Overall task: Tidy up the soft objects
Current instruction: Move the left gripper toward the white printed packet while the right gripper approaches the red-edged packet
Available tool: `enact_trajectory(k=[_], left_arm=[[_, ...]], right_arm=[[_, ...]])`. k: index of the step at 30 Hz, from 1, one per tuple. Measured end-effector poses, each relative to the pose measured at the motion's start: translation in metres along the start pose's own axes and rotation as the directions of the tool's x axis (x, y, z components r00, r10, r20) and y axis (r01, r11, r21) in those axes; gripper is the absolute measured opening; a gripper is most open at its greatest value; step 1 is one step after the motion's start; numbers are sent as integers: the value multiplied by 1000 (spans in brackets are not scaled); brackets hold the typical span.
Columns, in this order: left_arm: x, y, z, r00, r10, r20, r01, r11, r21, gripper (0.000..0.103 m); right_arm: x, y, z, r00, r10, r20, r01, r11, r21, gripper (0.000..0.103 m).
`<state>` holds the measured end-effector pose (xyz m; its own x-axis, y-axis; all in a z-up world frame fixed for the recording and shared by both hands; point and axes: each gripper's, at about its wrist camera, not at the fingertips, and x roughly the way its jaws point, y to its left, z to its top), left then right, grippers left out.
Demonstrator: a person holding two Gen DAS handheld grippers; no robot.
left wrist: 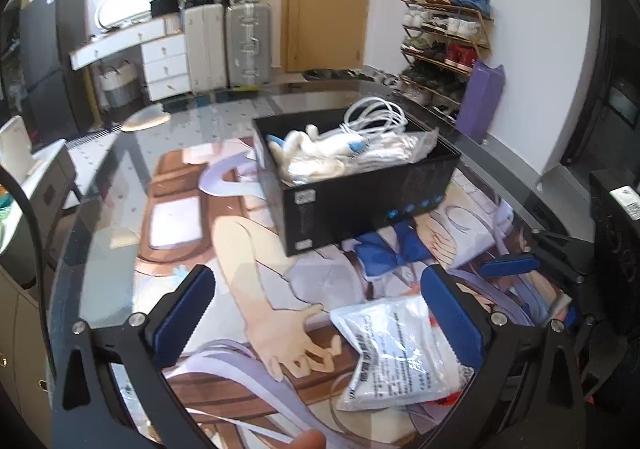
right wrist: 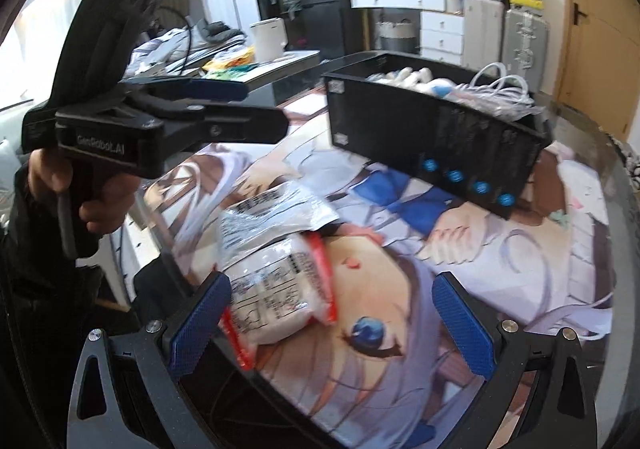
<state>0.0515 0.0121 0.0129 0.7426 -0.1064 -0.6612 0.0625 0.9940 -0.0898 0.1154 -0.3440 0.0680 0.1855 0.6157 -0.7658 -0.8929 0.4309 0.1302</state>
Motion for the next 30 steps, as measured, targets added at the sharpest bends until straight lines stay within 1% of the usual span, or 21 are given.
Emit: enact_trajectory(k=[2, 8, 10, 13, 15, 22, 30], left_arm=[[1, -1, -1, 1000, -11, -10, 11, 1000, 9, 103], [5, -3, -3, 999, -36, -37, 37, 999, 22, 103], [7, -5, -4, 998, -34, -45, 36, 999, 30, 103], [10, -7, -6, 997, -41, -60, 43, 998, 38, 103], [11, -8, -7, 997, -45, -69, 48, 998, 44, 103], [17, -17, -13, 992, -65, -106, 73, 995, 74, 103], [26, -34, -25, 983, -81, -166, 107, 982, 156, 103]], right_arm=[[-1, -1, 0, 1000, 12, 12, -12, 1000, -2, 102], [2, 2, -2, 999, 48, -15, -48, 998, -32, 102], [5, 4, -3, 999, 39, -27, -41, 998, -45, 102], [10, 3, -2, 1000, 2, -25, -3, 999, -43, 102], [10, -2, -1, 1000, -13, -17, 13, 1000, -17, 102], [10, -28, 3, 994, -112, -14, 113, 991, 71, 102], [7, -58, 5, 975, -221, -22, 222, 960, 171, 102]])
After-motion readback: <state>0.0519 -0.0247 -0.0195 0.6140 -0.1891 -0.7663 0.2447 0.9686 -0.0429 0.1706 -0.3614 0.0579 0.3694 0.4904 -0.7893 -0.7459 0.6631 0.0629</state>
